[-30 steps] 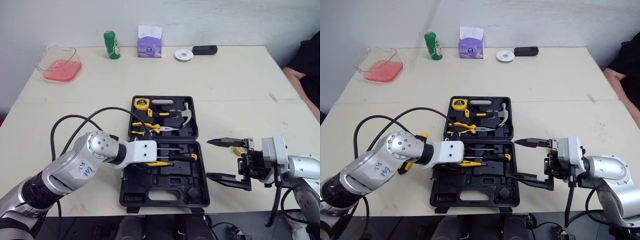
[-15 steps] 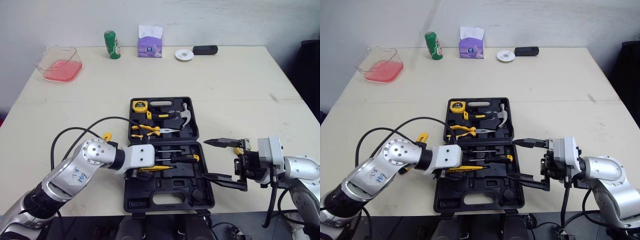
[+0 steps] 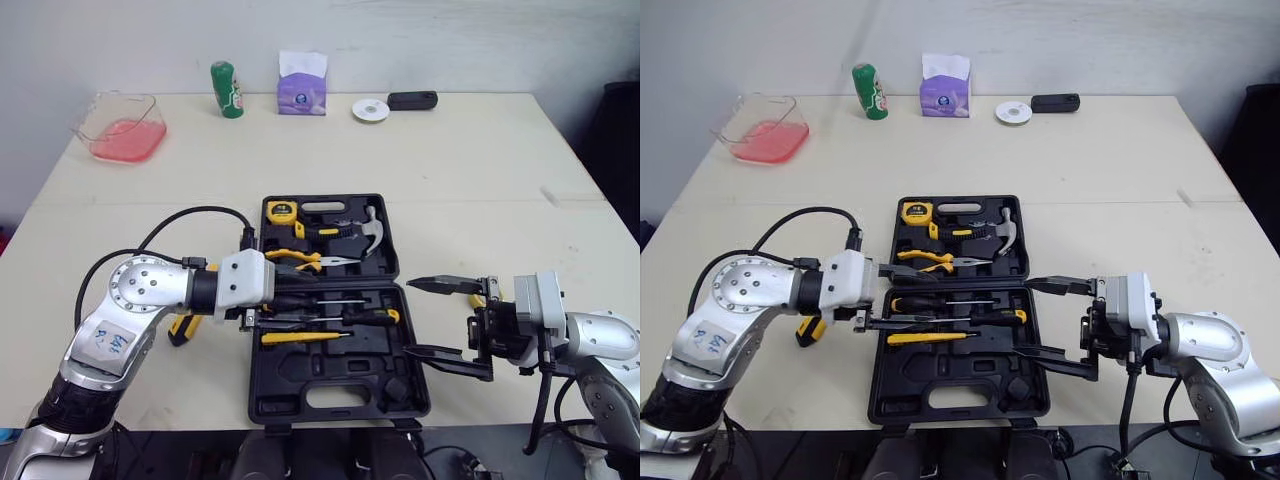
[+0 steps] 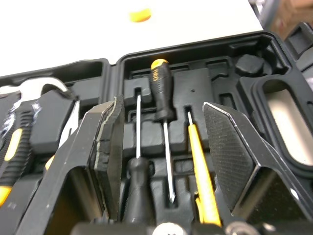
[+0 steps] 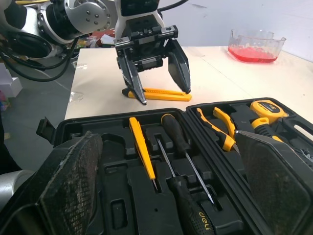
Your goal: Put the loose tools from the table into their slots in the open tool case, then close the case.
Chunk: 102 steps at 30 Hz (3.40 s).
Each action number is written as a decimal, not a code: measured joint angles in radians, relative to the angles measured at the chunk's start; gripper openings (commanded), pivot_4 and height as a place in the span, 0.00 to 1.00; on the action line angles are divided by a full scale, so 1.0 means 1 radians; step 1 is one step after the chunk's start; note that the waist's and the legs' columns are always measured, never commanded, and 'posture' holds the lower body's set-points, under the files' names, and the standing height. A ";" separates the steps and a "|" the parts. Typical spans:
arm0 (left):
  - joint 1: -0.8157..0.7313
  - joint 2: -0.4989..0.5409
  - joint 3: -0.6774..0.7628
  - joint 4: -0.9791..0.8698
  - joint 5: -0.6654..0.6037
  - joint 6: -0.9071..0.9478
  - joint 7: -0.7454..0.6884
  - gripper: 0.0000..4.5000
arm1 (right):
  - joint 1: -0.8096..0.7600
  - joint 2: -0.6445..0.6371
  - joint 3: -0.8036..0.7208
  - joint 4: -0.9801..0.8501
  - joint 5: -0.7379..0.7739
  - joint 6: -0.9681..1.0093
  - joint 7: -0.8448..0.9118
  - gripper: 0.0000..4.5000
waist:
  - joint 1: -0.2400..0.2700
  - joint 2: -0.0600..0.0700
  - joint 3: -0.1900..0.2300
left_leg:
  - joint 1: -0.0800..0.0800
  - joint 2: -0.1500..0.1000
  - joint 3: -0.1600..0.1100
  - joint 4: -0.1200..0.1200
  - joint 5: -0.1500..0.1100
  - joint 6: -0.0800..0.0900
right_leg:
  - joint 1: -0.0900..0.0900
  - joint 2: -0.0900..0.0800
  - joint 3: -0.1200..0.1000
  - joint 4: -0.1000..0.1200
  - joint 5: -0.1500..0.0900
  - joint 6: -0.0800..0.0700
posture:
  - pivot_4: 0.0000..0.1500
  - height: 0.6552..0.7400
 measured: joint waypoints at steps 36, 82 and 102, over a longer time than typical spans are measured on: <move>0.231 -0.014 -0.066 0.134 0.105 -0.181 -0.002 0.01 | 0.002 0.003 -0.005 0.039 -0.019 -0.003 -0.003 1.00 | 0.001 0.000 0.000 | 0.000 0.000 0.001 0.000 -0.003 0.002 | 0.000 -0.002 0.001 -0.001 0.000 0.001 | 1.00 1.00; 0.199 -0.052 0.117 0.151 -0.088 -0.152 0.059 0.15 | 0.037 -0.112 -0.256 0.257 -0.069 -0.086 0.066 1.00 | 0.005 0.003 -0.003 | 0.000 -0.002 0.002 0.000 -0.005 0.006 | 0.002 -0.013 -0.003 -0.002 0.002 0.002 | 1.00 1.00; 0.689 0.012 0.914 0.497 -0.057 -0.308 0.242 0.98 | 0.070 -0.214 -0.587 1.263 -0.332 -0.747 -0.101 1.00 | -0.048 0.002 -0.002 | 0.004 -0.002 0.012 -0.004 -0.013 0.002 | -0.001 -0.015 0.001 -0.008 0.003 0.006 | 1.00 1.00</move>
